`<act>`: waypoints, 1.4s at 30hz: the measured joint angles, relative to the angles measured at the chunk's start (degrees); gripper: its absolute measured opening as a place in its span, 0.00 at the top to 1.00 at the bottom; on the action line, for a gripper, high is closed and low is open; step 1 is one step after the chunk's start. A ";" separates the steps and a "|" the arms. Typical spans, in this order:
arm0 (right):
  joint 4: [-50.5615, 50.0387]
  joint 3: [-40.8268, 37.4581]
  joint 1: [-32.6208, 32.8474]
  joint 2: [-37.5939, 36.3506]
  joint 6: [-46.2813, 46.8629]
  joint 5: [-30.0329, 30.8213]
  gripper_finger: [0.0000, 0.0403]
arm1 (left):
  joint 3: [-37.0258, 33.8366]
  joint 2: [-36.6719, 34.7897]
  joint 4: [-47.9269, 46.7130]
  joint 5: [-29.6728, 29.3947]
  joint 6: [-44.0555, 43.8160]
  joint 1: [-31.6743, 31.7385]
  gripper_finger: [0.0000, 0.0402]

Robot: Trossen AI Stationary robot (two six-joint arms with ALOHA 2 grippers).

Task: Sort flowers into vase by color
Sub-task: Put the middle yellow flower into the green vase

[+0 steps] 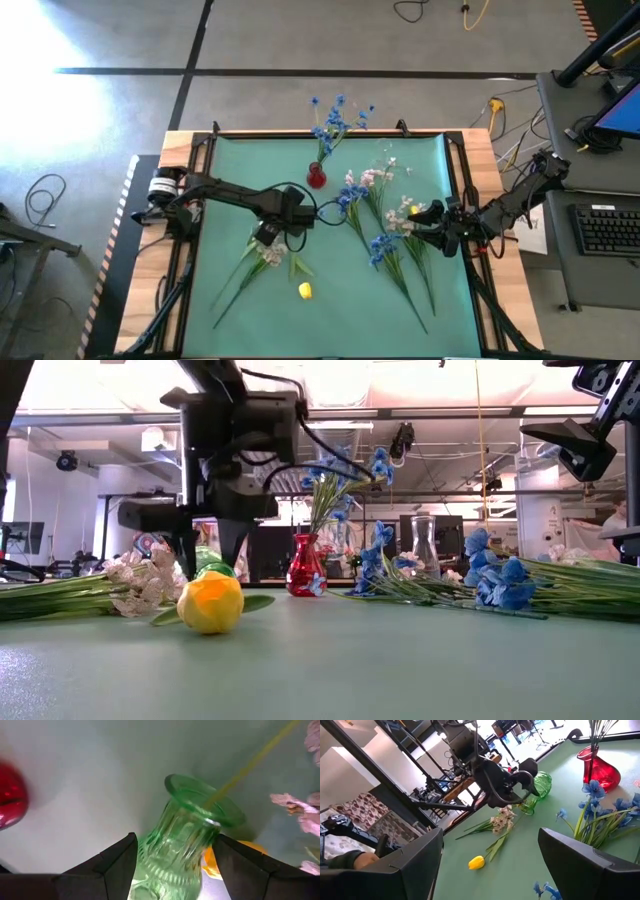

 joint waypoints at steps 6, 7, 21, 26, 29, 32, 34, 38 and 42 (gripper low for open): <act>0.00 0.00 0.01 0.00 -0.46 0.02 0.21 | 0.07 2.20 0.68 0.09 0.35 0.16 0.41; -0.01 0.00 0.02 0.00 -0.46 0.02 0.21 | 0.07 2.20 0.71 0.09 0.32 0.23 0.42; -0.02 0.00 0.02 0.00 -0.46 0.02 0.21 | 3.39 1.72 0.40 0.23 -0.94 0.23 0.86; -0.01 0.00 0.01 0.00 -0.46 0.02 0.21 | 4.44 1.68 -0.03 0.16 -0.96 0.23 0.90; -0.02 0.00 0.02 0.00 -0.46 0.02 0.21 | 4.39 1.66 0.01 0.70 -0.96 0.23 0.90; -0.02 0.00 0.02 0.00 -0.46 0.02 0.21 | 3.38 1.63 0.64 1.16 -0.96 0.23 0.86; 0.00 0.00 0.02 0.00 -0.48 0.03 0.21 | 2.90 1.55 0.96 1.18 -1.03 0.20 0.82; -0.02 0.00 0.02 0.00 -0.50 0.02 0.21 | 2.60 1.55 2.95 1.15 -2.45 0.25 0.69; -0.04 0.00 0.02 0.00 -0.52 0.03 0.21 | 2.56 1.55 5.17 1.63 -2.44 0.27 0.57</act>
